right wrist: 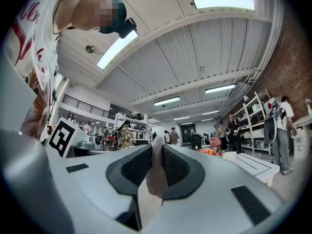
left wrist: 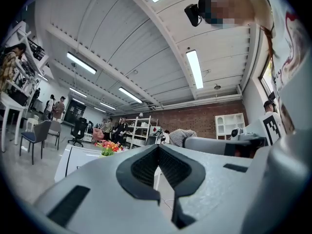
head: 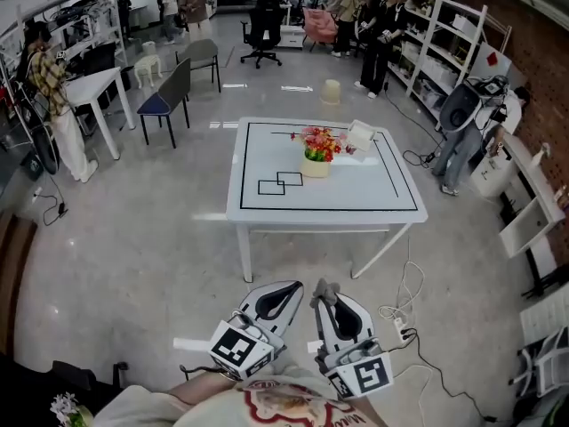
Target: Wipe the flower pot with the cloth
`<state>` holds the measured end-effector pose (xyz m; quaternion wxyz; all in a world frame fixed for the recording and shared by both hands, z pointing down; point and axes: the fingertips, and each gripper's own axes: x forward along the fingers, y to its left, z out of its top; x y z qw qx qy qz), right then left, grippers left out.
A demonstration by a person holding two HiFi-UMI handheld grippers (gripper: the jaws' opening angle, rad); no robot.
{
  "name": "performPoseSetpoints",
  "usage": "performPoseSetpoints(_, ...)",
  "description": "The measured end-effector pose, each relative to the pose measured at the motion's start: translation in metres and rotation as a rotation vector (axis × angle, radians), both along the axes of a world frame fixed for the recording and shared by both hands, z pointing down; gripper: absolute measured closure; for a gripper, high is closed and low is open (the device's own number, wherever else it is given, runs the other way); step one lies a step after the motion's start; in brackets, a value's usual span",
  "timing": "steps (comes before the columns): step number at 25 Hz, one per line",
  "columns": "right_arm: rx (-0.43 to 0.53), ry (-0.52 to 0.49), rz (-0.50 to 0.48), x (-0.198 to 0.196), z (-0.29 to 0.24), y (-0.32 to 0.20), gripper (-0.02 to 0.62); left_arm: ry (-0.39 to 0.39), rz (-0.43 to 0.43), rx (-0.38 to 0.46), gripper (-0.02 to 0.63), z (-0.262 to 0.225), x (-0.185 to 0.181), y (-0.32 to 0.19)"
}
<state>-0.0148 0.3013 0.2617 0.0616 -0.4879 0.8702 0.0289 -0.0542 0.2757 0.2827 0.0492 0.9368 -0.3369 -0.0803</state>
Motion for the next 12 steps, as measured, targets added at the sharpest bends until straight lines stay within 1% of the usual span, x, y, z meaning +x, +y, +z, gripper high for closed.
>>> performPoseSetpoints(5, -0.004, -0.001, -0.009, -0.003, 0.0, -0.011, 0.54, 0.0, 0.001, -0.003, 0.604, 0.0, -0.001, -0.011)
performPoseSetpoints(9, -0.013, 0.001, 0.007, 0.003, 0.004, -0.021, 0.54, 0.007, 0.014, -0.02, 0.604, 0.005, 0.006, -0.023)
performPoseSetpoints(12, -0.017, 0.005, 0.011, 0.008, 0.009, -0.031, 0.54, 0.001, 0.017, -0.018, 0.604, 0.007, 0.011, -0.034)
